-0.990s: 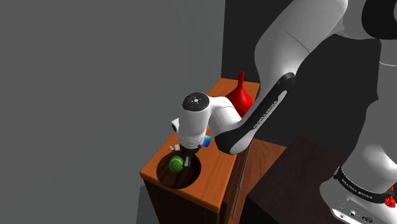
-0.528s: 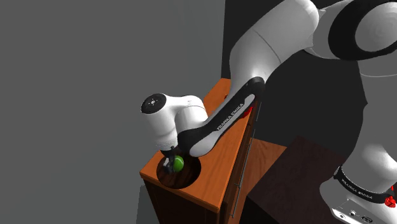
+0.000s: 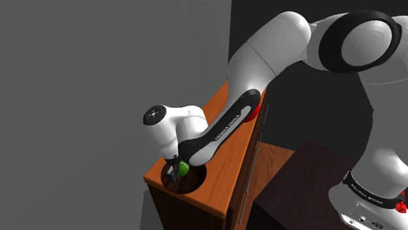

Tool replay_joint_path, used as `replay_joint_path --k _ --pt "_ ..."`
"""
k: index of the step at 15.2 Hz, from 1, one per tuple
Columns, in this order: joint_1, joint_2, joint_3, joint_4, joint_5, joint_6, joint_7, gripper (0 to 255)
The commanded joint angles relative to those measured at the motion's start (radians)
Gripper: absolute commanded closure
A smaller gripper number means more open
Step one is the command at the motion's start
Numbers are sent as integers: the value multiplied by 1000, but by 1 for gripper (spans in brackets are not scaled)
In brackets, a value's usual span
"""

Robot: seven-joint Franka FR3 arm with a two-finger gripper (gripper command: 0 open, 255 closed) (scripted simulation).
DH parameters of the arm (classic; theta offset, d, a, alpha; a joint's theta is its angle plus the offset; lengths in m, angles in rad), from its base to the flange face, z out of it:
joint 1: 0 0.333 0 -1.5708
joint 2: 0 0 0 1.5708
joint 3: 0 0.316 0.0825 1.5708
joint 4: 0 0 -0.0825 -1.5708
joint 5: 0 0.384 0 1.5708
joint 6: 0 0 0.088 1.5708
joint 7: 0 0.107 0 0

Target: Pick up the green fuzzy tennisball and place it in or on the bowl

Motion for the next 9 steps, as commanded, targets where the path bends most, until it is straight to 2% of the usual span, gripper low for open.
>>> replay_joint_path --k 1,7,8,9 --pt "0 7 -3 2 -3 6 1 0" --pt "0 7 -3 2 -3 5 1 0" --pt "0 7 -3 2 -3 5 1 255" --pt "0 7 -3 2 -3 5 1 255"
